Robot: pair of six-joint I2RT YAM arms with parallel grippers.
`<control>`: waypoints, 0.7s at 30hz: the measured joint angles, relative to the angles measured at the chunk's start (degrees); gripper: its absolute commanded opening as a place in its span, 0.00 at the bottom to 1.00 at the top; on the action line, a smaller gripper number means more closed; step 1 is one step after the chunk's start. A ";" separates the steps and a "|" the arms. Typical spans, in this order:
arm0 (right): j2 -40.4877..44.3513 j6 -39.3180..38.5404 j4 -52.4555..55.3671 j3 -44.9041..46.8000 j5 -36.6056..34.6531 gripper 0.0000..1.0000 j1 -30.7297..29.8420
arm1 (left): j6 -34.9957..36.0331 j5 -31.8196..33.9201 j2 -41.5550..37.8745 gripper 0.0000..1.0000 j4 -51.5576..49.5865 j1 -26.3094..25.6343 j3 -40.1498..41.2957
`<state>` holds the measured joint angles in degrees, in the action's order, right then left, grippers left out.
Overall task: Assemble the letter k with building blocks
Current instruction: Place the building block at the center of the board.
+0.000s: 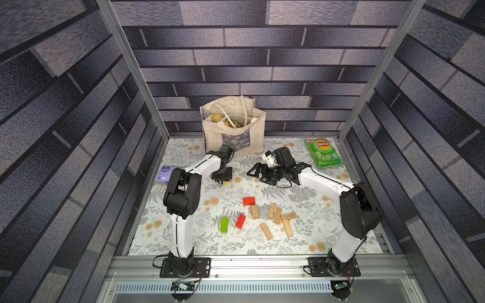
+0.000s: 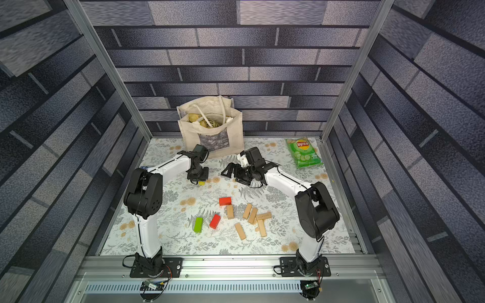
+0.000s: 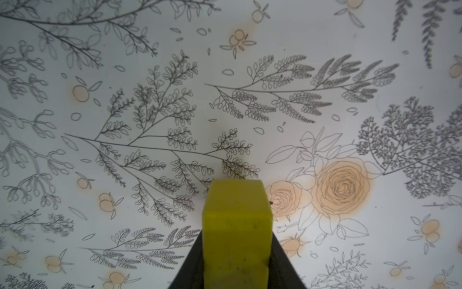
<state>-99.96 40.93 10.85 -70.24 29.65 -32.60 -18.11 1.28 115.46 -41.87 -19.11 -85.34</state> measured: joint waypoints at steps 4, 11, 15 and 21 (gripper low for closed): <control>0.87 -0.02 0.04 1.33 -0.09 1.00 0.00 | -0.68 0.00 0.00 0.22 -0.35 -0.72 1.11; 1.53 -0.02 -0.02 1.44 -0.26 1.00 0.00 | -1.92 0.00 0.00 0.23 -1.05 -1.33 1.62; 1.53 -0.02 0.00 1.44 -0.24 1.00 0.00 | -1.92 0.00 0.09 0.25 -1.27 -1.36 1.62; 1.53 -0.02 -0.02 1.46 -0.26 1.00 0.00 | -1.90 0.00 0.90 0.28 -2.19 -1.16 0.74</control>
<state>-98.43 40.91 10.83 -68.77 29.39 -32.60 -20.01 1.28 116.36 -44.05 -20.27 -84.60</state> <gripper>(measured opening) 0.999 0.339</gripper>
